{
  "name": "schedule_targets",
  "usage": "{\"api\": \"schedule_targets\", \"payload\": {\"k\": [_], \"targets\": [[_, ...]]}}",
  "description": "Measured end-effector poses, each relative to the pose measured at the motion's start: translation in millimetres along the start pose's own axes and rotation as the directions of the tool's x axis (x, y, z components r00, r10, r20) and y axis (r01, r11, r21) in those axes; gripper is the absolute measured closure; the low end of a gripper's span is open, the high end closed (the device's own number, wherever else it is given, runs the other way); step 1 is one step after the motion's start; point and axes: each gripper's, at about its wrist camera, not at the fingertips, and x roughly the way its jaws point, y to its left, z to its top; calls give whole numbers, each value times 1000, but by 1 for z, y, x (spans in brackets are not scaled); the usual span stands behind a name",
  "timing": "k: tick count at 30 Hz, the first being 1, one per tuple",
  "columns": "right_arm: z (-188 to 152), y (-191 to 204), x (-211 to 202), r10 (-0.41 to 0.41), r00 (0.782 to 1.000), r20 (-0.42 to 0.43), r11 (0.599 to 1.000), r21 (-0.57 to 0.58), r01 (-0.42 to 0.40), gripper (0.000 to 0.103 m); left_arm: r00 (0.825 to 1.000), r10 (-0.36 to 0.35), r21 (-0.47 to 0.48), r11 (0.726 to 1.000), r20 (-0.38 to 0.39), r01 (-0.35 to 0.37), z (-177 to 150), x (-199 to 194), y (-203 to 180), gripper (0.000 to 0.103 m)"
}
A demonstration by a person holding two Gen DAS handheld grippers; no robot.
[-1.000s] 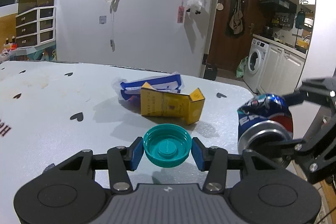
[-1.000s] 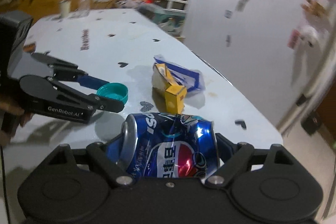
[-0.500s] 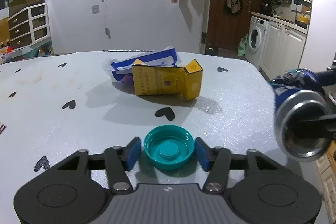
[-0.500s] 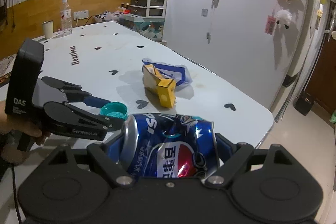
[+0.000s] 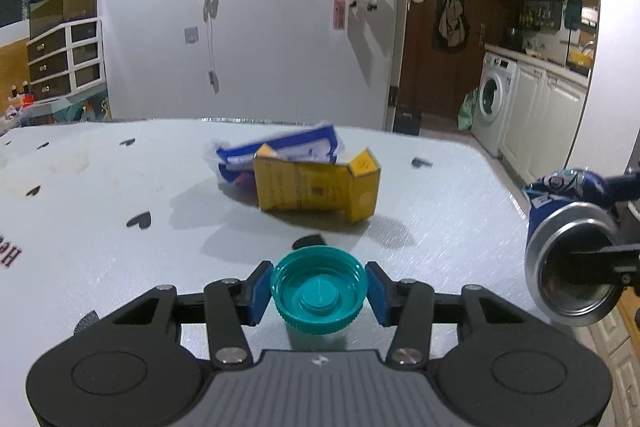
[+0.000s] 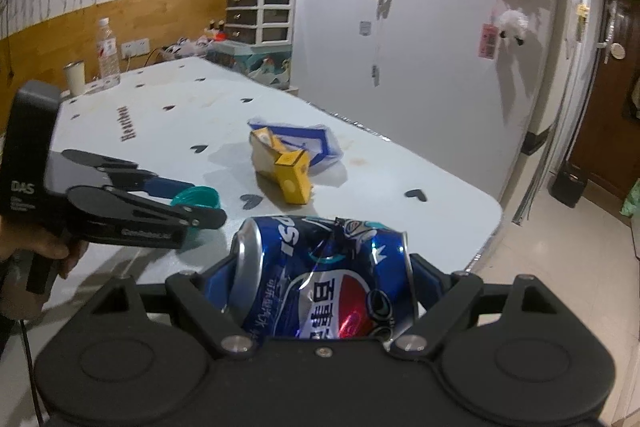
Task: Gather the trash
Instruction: 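Lift and carry the teal cap and Pepsi can with both tools toward the bin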
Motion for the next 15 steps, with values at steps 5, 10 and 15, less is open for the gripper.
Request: {"api": "schedule_targets", "payload": {"k": [5, 10, 15], "targets": [[-8, -12, -12, -26, 1000, 9, 999, 23, 26, 15, 1000, -7, 16, 1000, 5, 7, 1, -6, -16, 53], [-21, -29, -29, -51, 998, 27, 996, 75, 49, 15, 999, -39, 36, 999, 26, 38, 1, -15, -43, 53], [-36, -45, -50, -93, 995, 40, 990, 109, 88, 15, 996, -80, 57, 995, 48, 77, 0, -25, -72, 53]]}}
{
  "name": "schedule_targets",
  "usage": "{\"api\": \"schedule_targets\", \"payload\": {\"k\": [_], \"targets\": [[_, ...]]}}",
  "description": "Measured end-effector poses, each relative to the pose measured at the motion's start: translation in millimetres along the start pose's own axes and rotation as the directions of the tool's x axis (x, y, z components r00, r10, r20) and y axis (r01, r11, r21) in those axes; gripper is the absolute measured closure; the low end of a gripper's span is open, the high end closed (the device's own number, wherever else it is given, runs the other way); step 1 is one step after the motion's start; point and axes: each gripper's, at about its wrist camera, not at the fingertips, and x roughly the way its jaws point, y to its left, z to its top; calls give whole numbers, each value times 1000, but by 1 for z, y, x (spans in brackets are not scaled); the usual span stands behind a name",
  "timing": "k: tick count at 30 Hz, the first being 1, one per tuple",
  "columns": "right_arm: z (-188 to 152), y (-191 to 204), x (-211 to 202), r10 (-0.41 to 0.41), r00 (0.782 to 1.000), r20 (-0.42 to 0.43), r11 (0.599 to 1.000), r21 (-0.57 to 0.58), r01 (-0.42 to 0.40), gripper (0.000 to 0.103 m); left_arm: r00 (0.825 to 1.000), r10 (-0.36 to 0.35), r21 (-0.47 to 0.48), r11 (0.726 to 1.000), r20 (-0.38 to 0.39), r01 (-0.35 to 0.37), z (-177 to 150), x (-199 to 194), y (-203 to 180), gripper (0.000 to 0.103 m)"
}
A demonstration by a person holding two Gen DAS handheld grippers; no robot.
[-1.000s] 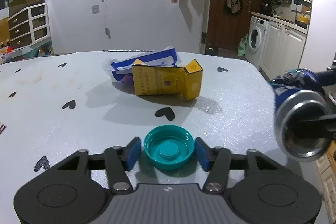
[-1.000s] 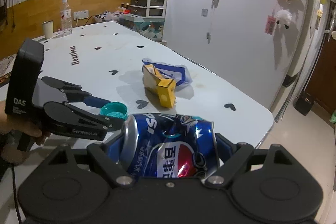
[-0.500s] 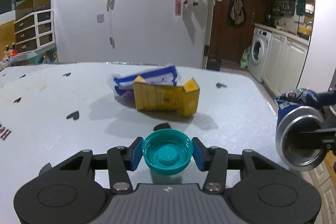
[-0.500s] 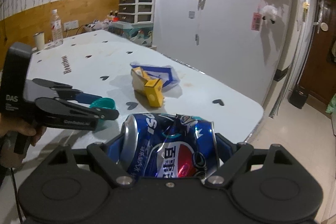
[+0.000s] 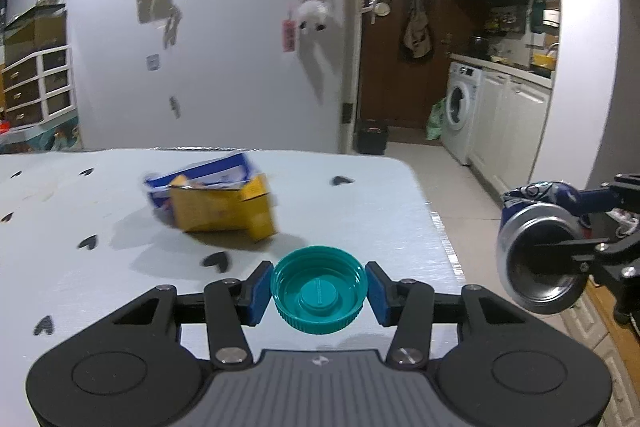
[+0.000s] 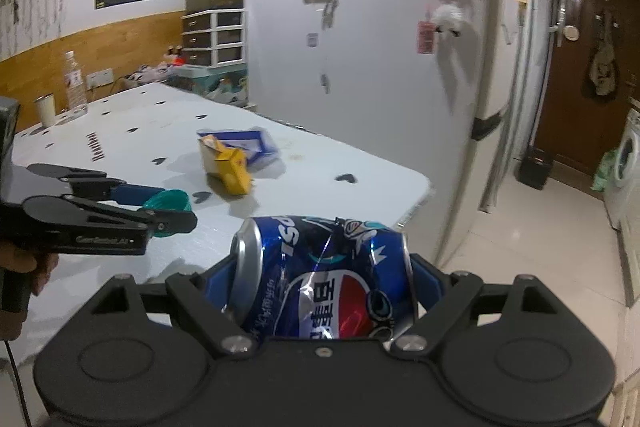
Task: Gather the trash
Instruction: 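Lift and carry the teal cap and Pepsi can with both tools toward the bin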
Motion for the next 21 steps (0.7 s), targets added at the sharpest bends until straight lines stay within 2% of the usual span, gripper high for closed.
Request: {"api": "schedule_targets", "payload": {"k": [9, 21], "targets": [[-29, -36, -41, -86, 996, 14, 995, 49, 85, 15, 998, -69, 41, 997, 0, 69, -4, -3, -54, 53], [-81, -77, -90, -200, 980, 0, 970, 144, 198, 15, 987, -160, 77, 984, -1, 159, -12, -10, -126, 53]]}}
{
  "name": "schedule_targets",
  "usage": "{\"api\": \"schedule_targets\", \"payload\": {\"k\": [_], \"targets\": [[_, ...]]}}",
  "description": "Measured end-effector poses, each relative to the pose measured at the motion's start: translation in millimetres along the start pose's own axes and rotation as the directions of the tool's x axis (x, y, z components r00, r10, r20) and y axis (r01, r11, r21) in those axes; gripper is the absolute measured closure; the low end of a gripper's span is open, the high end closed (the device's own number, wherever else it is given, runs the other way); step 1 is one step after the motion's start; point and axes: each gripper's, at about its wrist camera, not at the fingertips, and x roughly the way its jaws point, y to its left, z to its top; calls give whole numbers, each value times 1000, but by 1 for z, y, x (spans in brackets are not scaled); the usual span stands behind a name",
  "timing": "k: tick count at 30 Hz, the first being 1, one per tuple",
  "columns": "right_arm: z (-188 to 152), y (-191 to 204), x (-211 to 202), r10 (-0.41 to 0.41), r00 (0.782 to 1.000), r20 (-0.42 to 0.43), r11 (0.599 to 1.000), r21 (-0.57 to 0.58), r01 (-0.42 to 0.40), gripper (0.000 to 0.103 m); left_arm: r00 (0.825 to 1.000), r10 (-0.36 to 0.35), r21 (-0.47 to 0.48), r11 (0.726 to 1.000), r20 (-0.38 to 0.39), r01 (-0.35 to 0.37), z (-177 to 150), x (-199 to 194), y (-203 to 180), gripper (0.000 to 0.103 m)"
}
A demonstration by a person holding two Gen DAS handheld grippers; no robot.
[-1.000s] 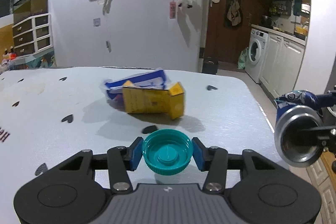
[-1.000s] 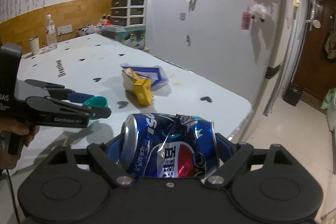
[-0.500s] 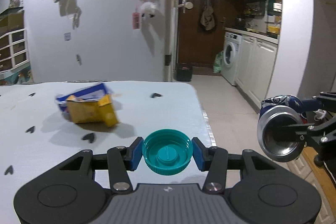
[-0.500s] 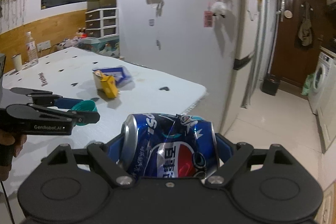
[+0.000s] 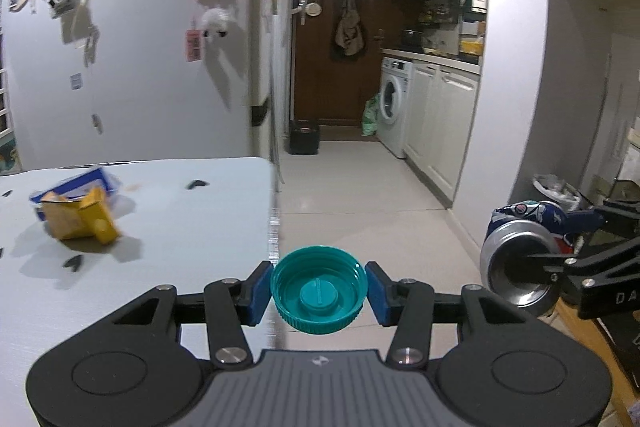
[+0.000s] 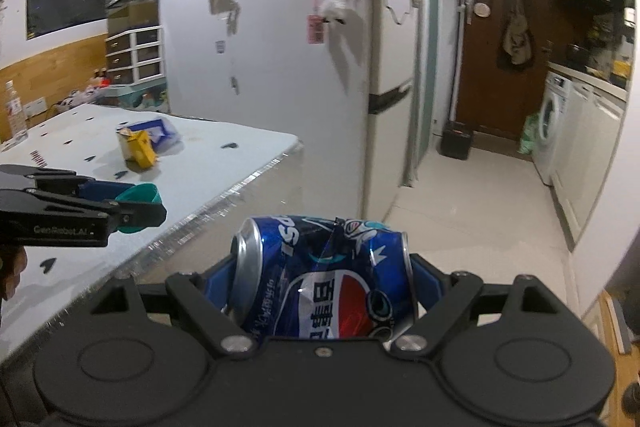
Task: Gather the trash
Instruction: 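Lift and carry the teal cap and Pepsi can with both tools toward the bin, then open the left tool to drop the cap while the right tool drops the can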
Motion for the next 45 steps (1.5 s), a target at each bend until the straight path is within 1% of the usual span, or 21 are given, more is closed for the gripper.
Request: {"api": "schedule_targets", "payload": {"k": [6, 14, 18, 23, 25, 28, 30, 33, 35, 40, 45], "targets": [[-23, -28, -19, -44, 999, 5, 997, 66, 43, 15, 999, -45, 9, 999, -18, 45, -9, 10, -38, 53], [-55, -61, -30, -91, 996, 15, 983, 164, 87, 15, 996, -61, 19, 998, -60, 62, -22, 32, -79, 53], [-70, -73, -23, -111, 994, -4, 976, 190, 110, 15, 993, -65, 21, 998, -101, 67, -30, 53, -93, 53], [-92, -86, 4, -120, 990, -77, 968, 214, 134, 15, 981, -68, 10, 997, -183, 72, -48, 93, -101, 53], [-101, -91, 19, -111, 987, -112, 962, 236, 135, 15, 971, -67, 7, 997, -228, 71, -58, 113, -101, 53], [-113, -97, 44, -94, 980, -178, 953, 268, 140, 15, 951, -59, 4, 998, -303, 63, -72, 143, -96, 53], [-120, -101, 61, -86, 971, -224, 947, 286, 150, 15, 933, -47, -4, 999, -357, 48, -81, 162, -88, 53], [-126, -104, 87, -66, 957, -284, 941, 302, 154, 15, 908, -42, -20, 999, -416, 38, -88, 185, -76, 53], [-132, -106, 105, -44, 946, -321, 934, 322, 153, 15, 895, -46, -28, 999, -444, 37, -92, 198, -71, 53], [-144, -107, 148, 4, 916, -402, 908, 385, 165, 15, 853, -62, -44, 998, -518, 46, -106, 230, -63, 53], [-154, -114, 180, 36, 894, -447, 863, 465, 198, 14, 814, -81, -59, 997, -575, 58, -123, 255, -55, 53]]}}
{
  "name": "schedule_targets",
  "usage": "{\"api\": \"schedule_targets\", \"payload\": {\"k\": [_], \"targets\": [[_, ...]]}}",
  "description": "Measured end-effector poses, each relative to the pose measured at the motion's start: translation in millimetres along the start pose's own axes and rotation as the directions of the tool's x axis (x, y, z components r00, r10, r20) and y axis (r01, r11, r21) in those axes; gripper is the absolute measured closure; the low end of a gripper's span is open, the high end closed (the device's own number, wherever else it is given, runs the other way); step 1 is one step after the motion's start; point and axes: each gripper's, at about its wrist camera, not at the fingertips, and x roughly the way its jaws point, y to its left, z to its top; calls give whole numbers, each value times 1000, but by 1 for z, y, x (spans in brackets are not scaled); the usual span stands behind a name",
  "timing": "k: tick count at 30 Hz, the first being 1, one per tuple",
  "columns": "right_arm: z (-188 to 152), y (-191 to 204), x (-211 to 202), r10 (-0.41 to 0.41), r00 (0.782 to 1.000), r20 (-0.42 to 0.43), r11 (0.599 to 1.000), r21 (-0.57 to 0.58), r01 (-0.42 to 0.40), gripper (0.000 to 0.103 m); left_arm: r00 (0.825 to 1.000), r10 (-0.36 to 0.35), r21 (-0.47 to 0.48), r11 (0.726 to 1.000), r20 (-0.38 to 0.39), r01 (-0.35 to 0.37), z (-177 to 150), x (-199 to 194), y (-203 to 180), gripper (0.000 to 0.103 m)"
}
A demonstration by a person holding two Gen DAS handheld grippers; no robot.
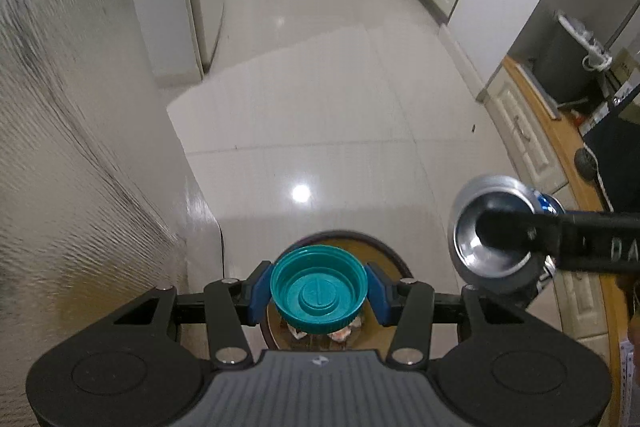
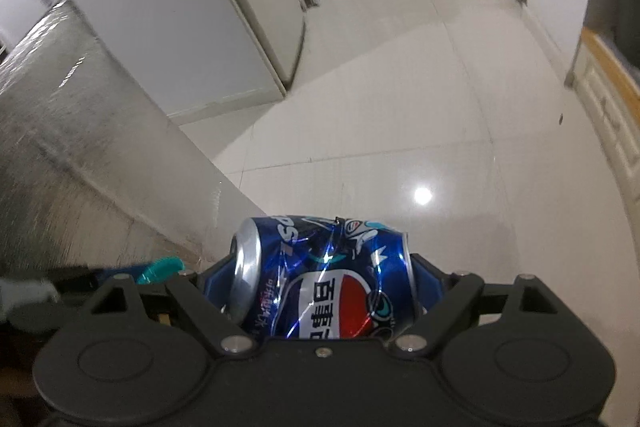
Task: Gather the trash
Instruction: 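Open the left tool to drop the cap while the right tool drops the can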
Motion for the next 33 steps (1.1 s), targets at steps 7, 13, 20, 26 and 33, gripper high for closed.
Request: {"api": "schedule_targets", "payload": {"k": [7, 13, 20, 26, 33], "targets": [[-2, -9, 46, -35, 996, -87, 997, 59, 40, 14, 997, 16, -3, 1000, -79, -16, -3, 26, 12, 53], [-7, -19, 71, -35, 994, -104, 996, 79, 43, 14, 994, 11, -8, 1000, -108, -12, -3, 40, 16, 53], [-5, -19, 83, 3, 994, -105, 994, 111, 9, 2, 990, 8, -13, 1000, -143, -10, -6, 58, 16, 52], [-3, -29, 83, 4, 995, -98, 987, 158, 12, 0, 987, -8, -21, 1000, -163, 5, -8, 71, 16, 52], [-10, -39, 83, -62, 985, -163, 994, 78, 76, 0, 983, -48, -5, 999, -177, 48, -8, 81, 8, 50]]}}
